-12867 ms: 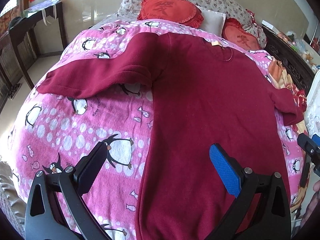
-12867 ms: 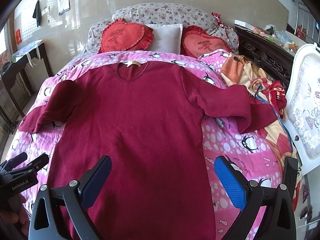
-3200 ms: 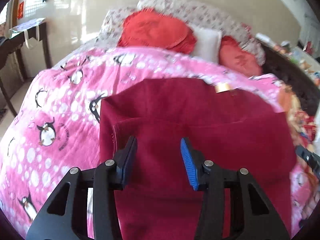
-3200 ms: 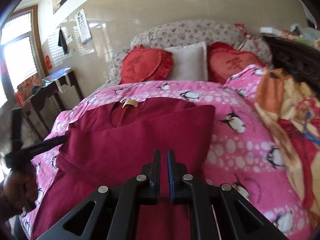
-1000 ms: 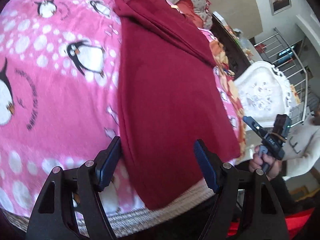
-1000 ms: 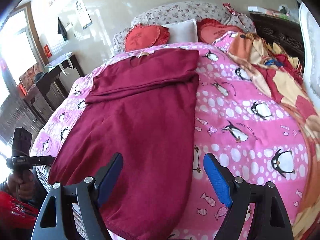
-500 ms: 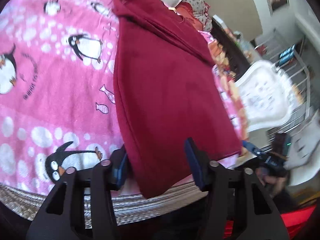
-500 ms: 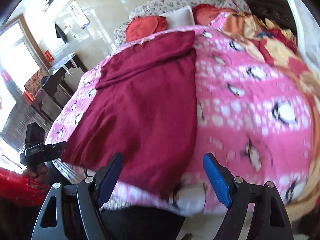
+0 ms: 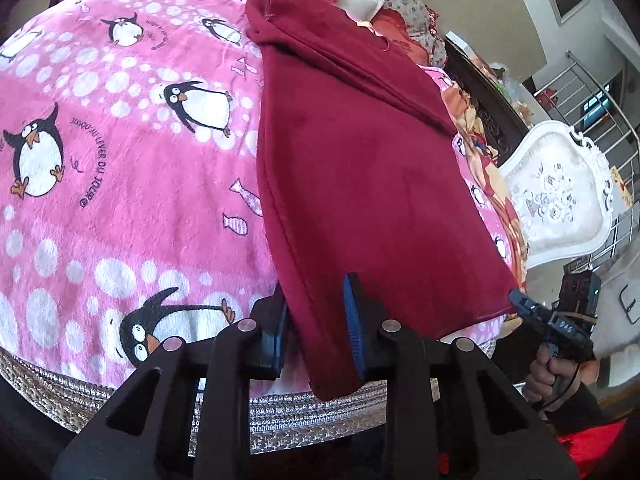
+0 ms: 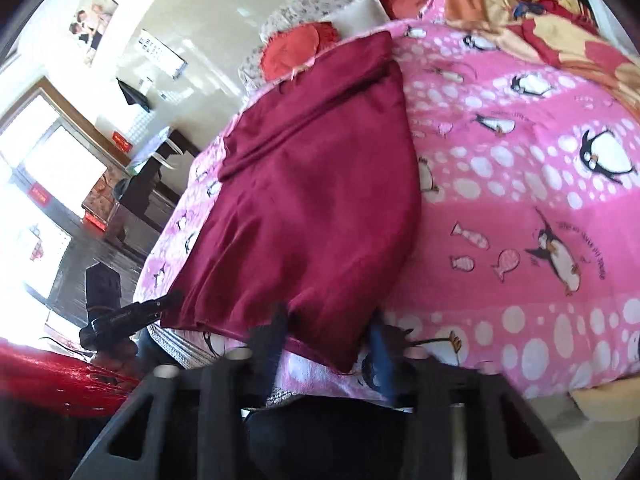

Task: Fold small clothes

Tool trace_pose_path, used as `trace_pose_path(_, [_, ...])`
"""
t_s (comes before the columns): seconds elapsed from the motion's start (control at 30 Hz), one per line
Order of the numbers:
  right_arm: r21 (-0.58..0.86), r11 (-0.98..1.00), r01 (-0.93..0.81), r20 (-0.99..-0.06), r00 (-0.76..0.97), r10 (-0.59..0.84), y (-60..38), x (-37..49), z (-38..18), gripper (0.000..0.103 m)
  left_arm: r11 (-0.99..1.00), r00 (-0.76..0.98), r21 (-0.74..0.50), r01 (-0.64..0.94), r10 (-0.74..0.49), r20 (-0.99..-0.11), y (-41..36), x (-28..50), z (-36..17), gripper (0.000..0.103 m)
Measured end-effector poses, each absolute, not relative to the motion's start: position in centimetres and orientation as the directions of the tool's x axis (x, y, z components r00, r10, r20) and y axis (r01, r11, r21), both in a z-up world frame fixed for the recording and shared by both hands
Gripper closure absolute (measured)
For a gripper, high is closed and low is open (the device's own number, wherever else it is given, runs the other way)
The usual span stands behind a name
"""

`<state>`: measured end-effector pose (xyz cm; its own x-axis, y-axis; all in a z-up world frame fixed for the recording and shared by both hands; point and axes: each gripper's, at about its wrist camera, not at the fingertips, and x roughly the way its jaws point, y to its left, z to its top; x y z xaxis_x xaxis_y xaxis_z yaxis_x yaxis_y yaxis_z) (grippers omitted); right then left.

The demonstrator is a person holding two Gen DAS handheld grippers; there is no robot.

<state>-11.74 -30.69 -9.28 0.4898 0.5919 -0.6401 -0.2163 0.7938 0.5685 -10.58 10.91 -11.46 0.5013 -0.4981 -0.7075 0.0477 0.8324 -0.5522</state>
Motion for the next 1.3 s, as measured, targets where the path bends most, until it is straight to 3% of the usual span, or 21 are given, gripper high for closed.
trace_pose_path(0.17, [0.549, 0.807, -0.220, -0.655, 0.487, 0.578, -30.5, -12.3, -9.4, 0.085, 0.840, 0.512, -0.541, 0.028, -0.477, -0.714, 11.1, -10.4, -11.2, 0.079])
trace_pose_path(0.2, [0.531, 0.817, -0.225, -0.662, 0.491, 0.565, -30.3, -12.4, -9.2, 0.089, 0.844, 0.524, -0.537, 0.023, -0.467, -0.712, 11.2, -10.5, -11.0, 0.098])
trace_pose_path(0.27, [0.513, 0.827, -0.232, -0.661, 0.508, 0.552, -30.4, -12.4, -8.5, 0.095, 0.848, 0.539, -0.530, 0.009, -0.451, -0.711, 11.5, -10.6, -10.4, 0.098])
trace_pose_path(0.47, [0.440, 0.828, -0.347, -0.657, 0.505, 0.560, -29.7, -14.9, -3.7, 0.096, 0.863, 0.575, -0.498, 0.081, -0.449, -0.684, 12.9, -12.8, -6.2, 0.098])
trace_pose_path(0.6, [0.467, 0.779, -0.419, -0.658, 0.424, 0.623, -29.8, -17.0, -1.3, 0.096, 0.856, 0.562, -0.505, 0.108, -0.472, -0.679, 13.7, -15.5, -3.9, 0.098])
trace_pose_path(0.8, [0.537, 0.750, -0.386, -0.642, 0.390, 0.660, -31.5, -18.5, -0.2, 0.096, 0.831, 0.475, -0.553, 0.067, -0.513, -0.714, 13.4, -17.2, -5.2, 0.098])
trace_pose_path(1.07, [0.484, 0.816, -0.317, -0.579, 0.582, 0.570, -31.0, -4.6, 0.5, 0.096, 0.744, 0.653, -0.666, 0.056, -0.532, -0.539, 13.8, -2.5, -1.0, 0.098])
trace_pose_path(1.3, [0.415, 0.876, -0.245, -0.558, 0.692, 0.458, -29.6, 12.2, 0.5, 0.096, 0.826, 0.713, -0.564, -0.004, -0.393, -0.580, 13.5, 11.8, -0.6, 0.097])
